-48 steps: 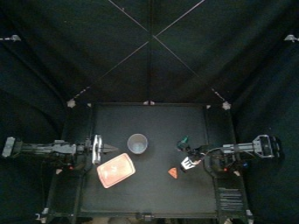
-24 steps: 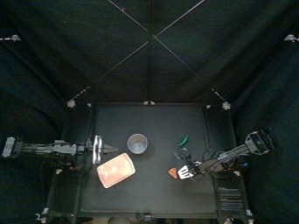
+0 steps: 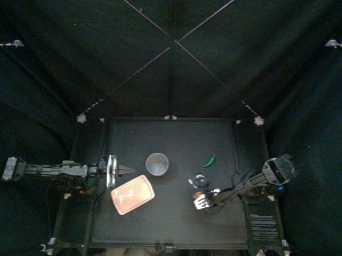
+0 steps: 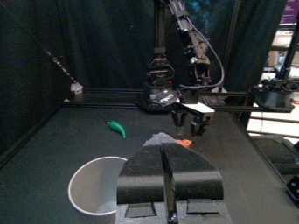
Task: Pick the pie then place it on the pink plate
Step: Pick the pie
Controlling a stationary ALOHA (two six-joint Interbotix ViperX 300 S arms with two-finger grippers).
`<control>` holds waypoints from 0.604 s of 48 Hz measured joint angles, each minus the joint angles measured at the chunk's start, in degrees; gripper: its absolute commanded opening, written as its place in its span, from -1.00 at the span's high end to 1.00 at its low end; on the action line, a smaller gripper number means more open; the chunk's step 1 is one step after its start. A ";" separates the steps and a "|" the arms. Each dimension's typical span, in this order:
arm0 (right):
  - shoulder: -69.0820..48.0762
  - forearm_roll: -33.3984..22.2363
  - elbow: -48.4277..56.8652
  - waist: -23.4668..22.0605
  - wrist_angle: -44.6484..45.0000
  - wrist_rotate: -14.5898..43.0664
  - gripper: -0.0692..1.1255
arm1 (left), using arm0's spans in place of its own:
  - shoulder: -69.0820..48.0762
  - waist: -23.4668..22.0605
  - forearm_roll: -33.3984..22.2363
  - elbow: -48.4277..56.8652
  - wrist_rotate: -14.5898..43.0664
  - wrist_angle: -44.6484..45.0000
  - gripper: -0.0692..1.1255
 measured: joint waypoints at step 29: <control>3.96 -5.98 -0.09 -4.39 -4.31 -0.18 -0.63 | 0.00 2.20 0.00 0.44 0.09 0.00 0.88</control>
